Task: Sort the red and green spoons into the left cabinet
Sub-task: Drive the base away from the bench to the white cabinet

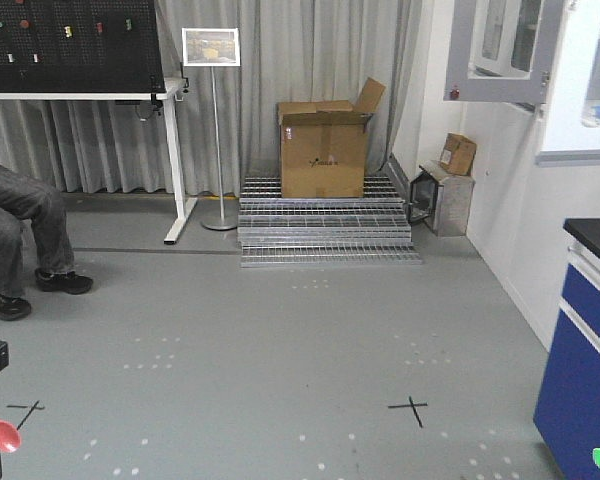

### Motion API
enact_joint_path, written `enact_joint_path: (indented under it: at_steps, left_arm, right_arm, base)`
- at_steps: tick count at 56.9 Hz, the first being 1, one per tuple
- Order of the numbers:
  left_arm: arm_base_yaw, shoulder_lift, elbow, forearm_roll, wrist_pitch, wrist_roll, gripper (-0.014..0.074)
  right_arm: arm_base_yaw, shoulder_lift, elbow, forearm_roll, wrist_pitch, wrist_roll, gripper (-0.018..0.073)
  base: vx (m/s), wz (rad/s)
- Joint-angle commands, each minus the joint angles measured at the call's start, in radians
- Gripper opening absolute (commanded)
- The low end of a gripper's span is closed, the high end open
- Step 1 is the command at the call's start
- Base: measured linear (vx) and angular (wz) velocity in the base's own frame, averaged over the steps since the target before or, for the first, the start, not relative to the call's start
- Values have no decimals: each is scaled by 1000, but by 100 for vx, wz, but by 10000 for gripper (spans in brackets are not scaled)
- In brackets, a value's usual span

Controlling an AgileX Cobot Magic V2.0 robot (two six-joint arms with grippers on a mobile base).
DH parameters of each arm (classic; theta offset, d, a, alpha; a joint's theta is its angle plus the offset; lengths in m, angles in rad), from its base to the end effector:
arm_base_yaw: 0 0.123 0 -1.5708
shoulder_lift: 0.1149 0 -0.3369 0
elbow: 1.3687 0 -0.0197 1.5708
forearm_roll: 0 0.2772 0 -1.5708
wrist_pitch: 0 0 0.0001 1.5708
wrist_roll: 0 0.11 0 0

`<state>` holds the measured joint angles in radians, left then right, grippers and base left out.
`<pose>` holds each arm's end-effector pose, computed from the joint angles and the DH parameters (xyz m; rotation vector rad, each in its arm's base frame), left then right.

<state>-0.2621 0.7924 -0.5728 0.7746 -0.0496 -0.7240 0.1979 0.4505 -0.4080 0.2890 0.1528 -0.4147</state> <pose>0.1722 -0.0501 0.3606 0.2857 1.6465 -0.1893 0.0980 0.0245 0.3243 -0.3045 1.6454 0.0884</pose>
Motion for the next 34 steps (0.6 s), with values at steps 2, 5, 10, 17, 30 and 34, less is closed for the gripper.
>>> enact_joint_path:
  at_steps: [2,5,10,17,30,34]
  left_arm:
    - [-7,-6,-31,-13,-62,-4,-5]
    - [-7,-6,-31,-13,-62,-4,-5]
    - [-7,-6,-31,-13,-61,-4,-5]
    - [-7,-6,-31,-13,-61,-4,-5]
    - [-7,-6,-31,-13,-61,-4,-5]
    - [-7,-6,-31,-13,-61,-4,-5]
  right_arm:
    - [-2,6,-32,5,-83,-2,-3]
    - [-2,6,-32,5,-83,-2,-3]
    - [-2,6,-32,5,-86,-2,-3]
    - [-2,6,-32,5,-89,-2,-3]
    - [-2,6,-32,5,-88,-2,-3]
    - [-2,6,-32,5,-89,-2,-3]
  base:
    - [63,4]
    - [63,3]
    - [64,4]
    - [64,3]
    - [66,1]
    - [67,-1]
